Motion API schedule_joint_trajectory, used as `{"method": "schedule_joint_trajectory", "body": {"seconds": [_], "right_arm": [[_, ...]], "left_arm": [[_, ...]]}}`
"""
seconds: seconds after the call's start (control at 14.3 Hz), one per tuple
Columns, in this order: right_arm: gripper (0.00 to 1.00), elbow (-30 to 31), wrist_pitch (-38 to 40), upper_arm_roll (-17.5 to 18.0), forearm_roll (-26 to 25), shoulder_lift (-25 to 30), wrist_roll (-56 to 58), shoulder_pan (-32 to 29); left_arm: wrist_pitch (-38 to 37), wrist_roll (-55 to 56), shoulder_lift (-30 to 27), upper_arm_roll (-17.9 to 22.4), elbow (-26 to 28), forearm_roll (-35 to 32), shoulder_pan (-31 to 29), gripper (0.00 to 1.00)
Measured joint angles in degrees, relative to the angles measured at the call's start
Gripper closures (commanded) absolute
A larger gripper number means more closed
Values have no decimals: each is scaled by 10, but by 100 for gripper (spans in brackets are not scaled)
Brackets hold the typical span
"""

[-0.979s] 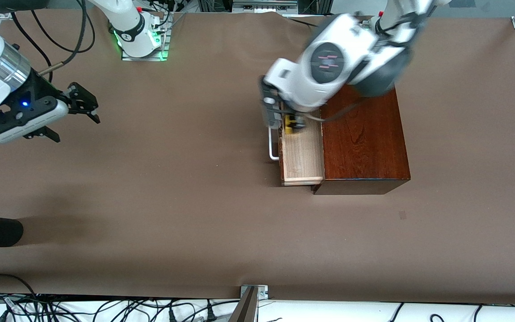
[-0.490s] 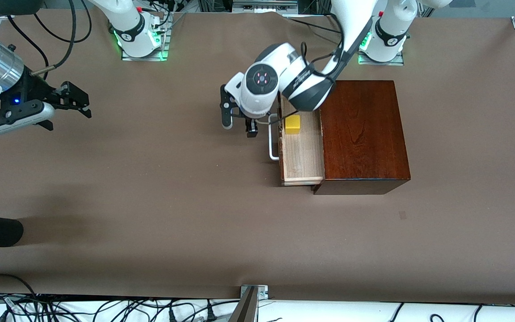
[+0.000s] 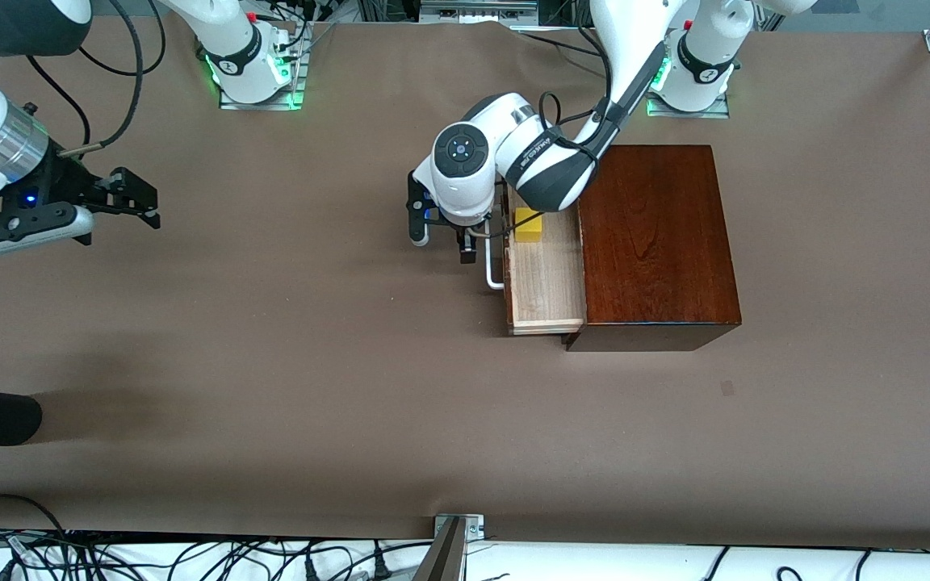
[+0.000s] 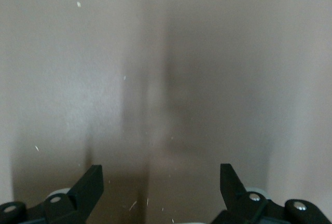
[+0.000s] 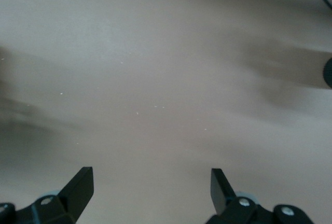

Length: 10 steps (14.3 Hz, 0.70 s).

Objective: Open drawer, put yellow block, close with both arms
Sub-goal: 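Lower the left gripper against the drawer front, then push the drawer shut into the box with the left gripper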

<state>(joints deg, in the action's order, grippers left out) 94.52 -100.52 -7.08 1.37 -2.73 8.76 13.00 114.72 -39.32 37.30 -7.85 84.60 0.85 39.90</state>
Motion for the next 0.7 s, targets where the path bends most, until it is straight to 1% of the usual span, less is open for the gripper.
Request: {"method": "schedule_joint_trajectory", "body": {"seconds": [0.14, 0.28, 0.49, 0.7], "right_arm": [[0, -3, 0, -2, -3, 0, 0, 0], [0, -8, 0, -2, -3, 0, 0, 0], [0, -17, -3, -2, -3, 0, 0, 0], [0, -19, -4, -3, -3, 0, 0, 0]], "left_arm": [[-17, -1, 0, 3, 10, -1, -6, 0], [-32, -1, -2, 1, 6, -1, -9, 0], [-98, -1, -12, 4, 6, -1, -26, 0], [-147, -1, -19, 5, 6, -1, -54, 0]]}}
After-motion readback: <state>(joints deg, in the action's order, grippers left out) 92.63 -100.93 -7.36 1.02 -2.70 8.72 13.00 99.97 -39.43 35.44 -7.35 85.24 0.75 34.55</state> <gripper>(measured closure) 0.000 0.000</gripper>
